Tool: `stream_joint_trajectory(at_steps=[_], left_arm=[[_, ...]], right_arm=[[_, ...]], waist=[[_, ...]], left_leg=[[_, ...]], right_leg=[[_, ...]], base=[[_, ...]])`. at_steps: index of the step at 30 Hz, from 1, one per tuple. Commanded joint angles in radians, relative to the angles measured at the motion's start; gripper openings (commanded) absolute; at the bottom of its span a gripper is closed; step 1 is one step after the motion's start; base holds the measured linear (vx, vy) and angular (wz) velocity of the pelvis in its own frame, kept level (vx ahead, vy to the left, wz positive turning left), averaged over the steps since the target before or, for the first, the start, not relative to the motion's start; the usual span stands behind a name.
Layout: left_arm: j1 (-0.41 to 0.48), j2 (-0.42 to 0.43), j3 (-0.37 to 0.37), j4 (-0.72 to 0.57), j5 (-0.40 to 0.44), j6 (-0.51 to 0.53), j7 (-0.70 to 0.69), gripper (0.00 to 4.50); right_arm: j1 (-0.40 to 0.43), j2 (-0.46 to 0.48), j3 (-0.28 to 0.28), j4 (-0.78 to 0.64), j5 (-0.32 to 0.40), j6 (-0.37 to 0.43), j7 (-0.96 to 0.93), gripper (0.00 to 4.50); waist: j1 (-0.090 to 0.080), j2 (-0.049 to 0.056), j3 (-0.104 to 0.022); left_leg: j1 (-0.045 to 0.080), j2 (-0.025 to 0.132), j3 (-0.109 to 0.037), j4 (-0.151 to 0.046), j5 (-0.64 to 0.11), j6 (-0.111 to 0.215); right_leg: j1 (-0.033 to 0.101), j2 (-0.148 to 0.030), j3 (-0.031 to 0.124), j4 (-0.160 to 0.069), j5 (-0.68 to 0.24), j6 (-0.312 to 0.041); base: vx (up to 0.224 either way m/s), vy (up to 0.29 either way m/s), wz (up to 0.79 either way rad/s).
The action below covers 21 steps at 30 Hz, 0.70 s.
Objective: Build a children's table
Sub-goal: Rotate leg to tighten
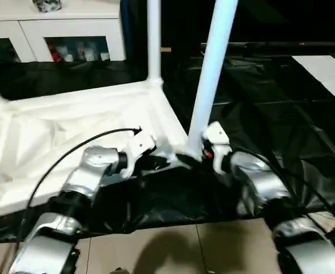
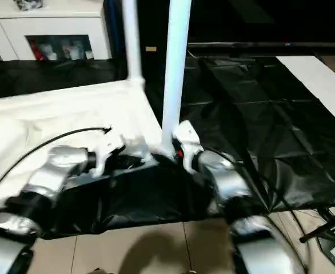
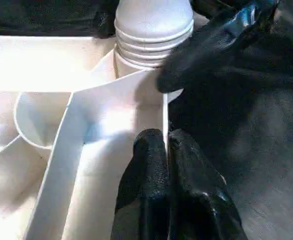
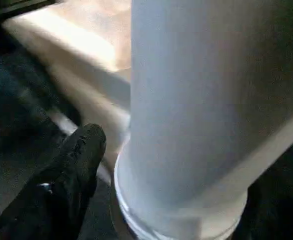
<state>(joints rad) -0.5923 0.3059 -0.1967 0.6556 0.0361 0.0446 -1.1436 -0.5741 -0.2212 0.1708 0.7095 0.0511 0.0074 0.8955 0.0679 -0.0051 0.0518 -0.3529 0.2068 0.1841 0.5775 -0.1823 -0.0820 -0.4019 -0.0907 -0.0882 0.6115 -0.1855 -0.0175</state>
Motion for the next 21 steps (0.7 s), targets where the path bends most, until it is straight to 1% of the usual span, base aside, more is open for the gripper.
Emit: stream_joint_trajectory(at_steps=[1,2,3,4,5,6,7,8,9,10,13,14,15,19,21], left_arm=[[0.002,-0.021,-0.040,-0.038,-0.044,-0.016,-0.086,0.00],[0.001,-0.011,-0.036,-0.036,-0.048,-0.010,-0.109,0.00],[0.000,-0.008,-0.035,-0.035,-0.050,-0.008,-0.118,0.00],[-0.002,-0.003,-0.034,-0.032,-0.050,-0.009,-0.129,0.00],[-0.004,0.006,-0.034,-0.027,-0.052,-0.011,-0.153,0.00],[-0.006,0.012,-0.033,-0.024,-0.054,-0.009,-0.170,0.00],[-0.009,0.017,-0.032,-0.020,-0.056,-0.011,-0.188,0.00],[-0.009,0.017,-0.032,-0.020,-0.056,-0.011,-0.188,0.00],[-0.013,0.022,-0.033,-0.014,-0.057,-0.013,-0.200,0.00],[-0.016,0.027,-0.038,-0.012,-0.061,-0.012,-0.214,0.00],[-0.019,0.031,-0.046,-0.010,-0.066,-0.010,-0.230,0.00],[-0.019,0.031,-0.046,-0.010,-0.066,-0.010,-0.230,0.00],[-0.019,0.031,-0.045,-0.010,-0.065,-0.010,-0.232,0.00],[-0.015,0.022,-0.033,-0.011,-0.071,-0.005,-0.225,0.00],[-0.015,0.005,-0.023,-0.011,-0.061,0.002,-0.171,0.00]], right_arm=[[0.018,-0.002,0.076,-0.043,0.022,-0.019,0.140,3.89],[0.024,-0.019,0.081,-0.057,0.030,-0.017,0.185,3.89],[0.026,-0.027,0.084,-0.063,0.033,-0.015,0.205,3.89],[0.029,-0.035,0.087,-0.070,0.036,-0.013,0.228,3.73],[0.035,-0.050,0.093,-0.085,0.039,-0.007,0.272,3.73],[0.038,-0.060,0.098,-0.095,0.042,-0.001,0.302,3.56],[0.041,-0.069,0.102,-0.103,0.043,0.002,0.332,3.56],[0.041,-0.069,0.102,-0.103,0.043,0.002,0.332,3.53],[0.042,-0.075,0.104,-0.106,0.044,0.003,0.351,3.36],[0.041,-0.079,0.108,-0.106,0.046,0.003,0.365,3.36],[0.040,-0.083,0.115,-0.102,0.046,0.003,0.381,3.11],[0.040,-0.083,0.115,-0.102,0.046,0.003,0.381,3.05],[0.041,-0.084,0.117,-0.102,0.046,0.002,0.384,2.89],[0.048,-0.079,0.111,-0.115,0.047,0.013,0.399,2.76],[0.050,-0.064,0.098,-0.117,0.048,0.024,0.376,2.74]], waist=[[0.005,-0.008,-0.063],[0.008,-0.007,-0.063],[0.011,-0.007,-0.062],[0.013,-0.008,-0.063],[0.014,-0.008,-0.062],[0.017,-0.009,-0.061],[0.020,-0.008,-0.063],[0.021,-0.008,-0.063],[0.022,-0.009,-0.063],[0.023,-0.009,-0.064],[0.022,-0.009,-0.064],[0.023,-0.009,-0.064],[0.023,-0.009,-0.064],[0.023,-0.009,-0.064],[0.023,-0.012,-0.065]], left_leg=[[-0.001,0.028,-0.002,-0.059,-0.185,0.076],[0.000,0.029,-0.002,-0.059,-0.188,0.077],[0.000,0.030,-0.001,-0.059,-0.188,0.078],[-0.001,0.029,-0.002,-0.059,-0.190,0.075],[0.000,0.029,-0.002,-0.060,-0.194,0.074],[0.001,0.029,-0.002,-0.059,-0.197,0.074],[0.001,0.030,-0.002,-0.059,-0.188,0.073],[0.000,0.030,-0.002,-0.059,-0.186,0.072],[0.001,0.030,-0.003,-0.059,-0.183,0.072],[0.001,0.029,-0.003,-0.059,-0.180,0.071],[0.000,0.029,-0.003,-0.059,-0.175,0.070],[0.000,0.029,-0.003,-0.059,-0.176,0.070],[0.001,0.029,-0.003,-0.059,-0.174,0.070],[0.000,0.029,-0.003,-0.059,-0.174,0.068],[0.000,0.030,-0.003,-0.058,-0.165,0.070]], right_leg=[[0.056,-0.056,0.052,-0.070,-0.168,-0.229],[0.056,-0.056,0.052,-0.071,-0.175,-0.229],[0.054,-0.057,0.053,-0.070,-0.179,-0.228],[0.055,-0.057,0.053,-0.070,-0.188,-0.228],[0.053,-0.056,0.052,-0.072,-0.198,-0.226],[0.054,-0.056,0.052,-0.073,-0.209,-0.221],[0.053,-0.058,0.054,-0.071,-0.200,-0.223],[0.053,-0.057,0.053,-0.070,-0.196,-0.224],[0.053,-0.057,0.053,-0.069,-0.192,-0.226],[0.054,-0.057,0.053,-0.069,-0.189,-0.228],[0.053,-0.057,0.052,-0.068,-0.181,-0.232],[0.054,-0.057,0.052,-0.068,-0.181,-0.232],[0.053,-0.057,0.052,-0.067,-0.179,-0.234],[0.054,-0.057,0.052,-0.068,-0.185,-0.230],[0.055,-0.057,0.052,-0.066,-0.175,-0.231]], base=[[0.000,0.000,0.00],[0.000,0.000,0.00],[0.000,0.000,0.00],[0.000,0.000,0.00],[0.000,0.000,0.00],[0.000,0.000,0.00],[0.000,0.000,0.00],[0.000,0.000,0.00],[0.000,0.000,0.00],[0.000,0.000,0.00],[0.000,0.000,0.00],[0.000,0.000,0.00],[0.000,0.000,0.00],[0.000,0.000,0.00],[0.000,0.000,0.00]])
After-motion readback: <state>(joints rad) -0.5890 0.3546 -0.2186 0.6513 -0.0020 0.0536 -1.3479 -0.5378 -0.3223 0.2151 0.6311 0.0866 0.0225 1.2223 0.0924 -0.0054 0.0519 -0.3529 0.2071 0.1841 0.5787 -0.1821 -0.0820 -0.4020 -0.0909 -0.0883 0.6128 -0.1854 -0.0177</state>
